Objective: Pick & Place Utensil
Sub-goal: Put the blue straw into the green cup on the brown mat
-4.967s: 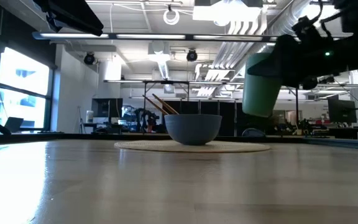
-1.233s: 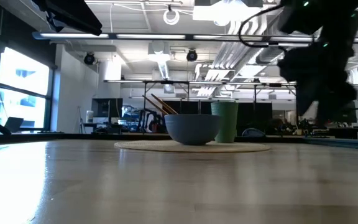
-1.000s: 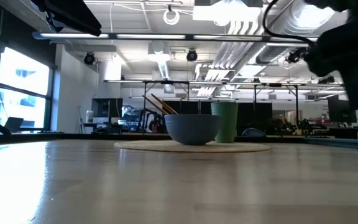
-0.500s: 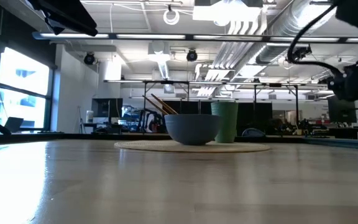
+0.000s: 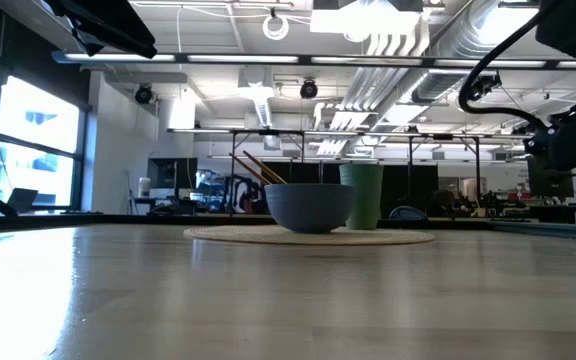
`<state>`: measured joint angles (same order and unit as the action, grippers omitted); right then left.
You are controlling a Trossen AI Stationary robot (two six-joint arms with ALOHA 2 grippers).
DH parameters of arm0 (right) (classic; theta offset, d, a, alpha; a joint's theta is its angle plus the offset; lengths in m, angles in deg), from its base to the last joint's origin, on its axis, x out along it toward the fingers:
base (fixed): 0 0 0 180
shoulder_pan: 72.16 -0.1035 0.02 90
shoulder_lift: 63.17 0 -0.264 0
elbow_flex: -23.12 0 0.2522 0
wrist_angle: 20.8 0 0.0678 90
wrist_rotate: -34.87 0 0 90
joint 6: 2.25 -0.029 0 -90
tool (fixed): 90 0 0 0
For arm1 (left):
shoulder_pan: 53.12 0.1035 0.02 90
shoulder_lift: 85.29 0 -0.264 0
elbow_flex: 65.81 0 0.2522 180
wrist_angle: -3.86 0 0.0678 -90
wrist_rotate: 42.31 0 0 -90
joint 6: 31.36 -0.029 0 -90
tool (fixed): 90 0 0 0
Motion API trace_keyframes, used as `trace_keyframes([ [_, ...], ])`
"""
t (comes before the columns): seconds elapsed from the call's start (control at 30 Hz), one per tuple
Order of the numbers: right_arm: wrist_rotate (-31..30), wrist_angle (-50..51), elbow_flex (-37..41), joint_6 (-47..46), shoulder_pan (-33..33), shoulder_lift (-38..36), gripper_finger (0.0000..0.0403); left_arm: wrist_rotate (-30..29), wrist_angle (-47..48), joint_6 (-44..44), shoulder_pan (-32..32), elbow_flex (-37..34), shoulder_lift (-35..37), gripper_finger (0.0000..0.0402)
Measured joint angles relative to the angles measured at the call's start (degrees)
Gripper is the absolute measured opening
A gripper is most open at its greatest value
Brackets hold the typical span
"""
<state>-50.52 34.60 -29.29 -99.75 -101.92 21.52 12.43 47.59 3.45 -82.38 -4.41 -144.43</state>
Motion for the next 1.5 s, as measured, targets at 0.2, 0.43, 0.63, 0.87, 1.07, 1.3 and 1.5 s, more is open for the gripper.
trace_keyframes([
  [0.2, 1.1, -0.4, 0.0, 0.0, 0.0, 0.0, 0.0113, 0.3, 0.0, 0.0, 0.0, 0.0, 0.0, 0.0096],
  [0.43, 1.4, -1.2, 0.1, -0.1, 0.0, 0.1, 0.0058, 0.3, 0.0, 0.0, 0.0, 0.0, 0.0, 0.0096],
  [0.63, -0.1, -1.4, 0.1, 0.0, 0.0, 0.1, 0.0024, 0.4, 0.0, 0.0, 0.0, 0.0, 0.0, 0.0096],
  [0.87, -4.0, -2.5, -0.1, 2.0, 1.1, -0.2, 0.0002, 0.4, 0.0, 0.0, 0.0, 0.0, 0.0, 0.0096],
  [1.07, -12.7, -1.9, -4.7, 10.4, 5.1, -4.7, 0.0001, 0.4, 0.0, 0.0, 0.0, 0.0, 0.0, 0.0096],
  [1.3, -39.1, -4.1, -15.7, 35.9, 11.9, -12.7, 0.0001, 0.4, 0.0, 0.0, 0.0, 0.0, 0.0, 0.0096],
  [1.5, -63.3, -18.3, -24.1, 65.8, 16.2, -16.6, 0.0002, 0.4, 0.1, 0.0, 0.0, 0.0, 0.0, 0.0096],
])
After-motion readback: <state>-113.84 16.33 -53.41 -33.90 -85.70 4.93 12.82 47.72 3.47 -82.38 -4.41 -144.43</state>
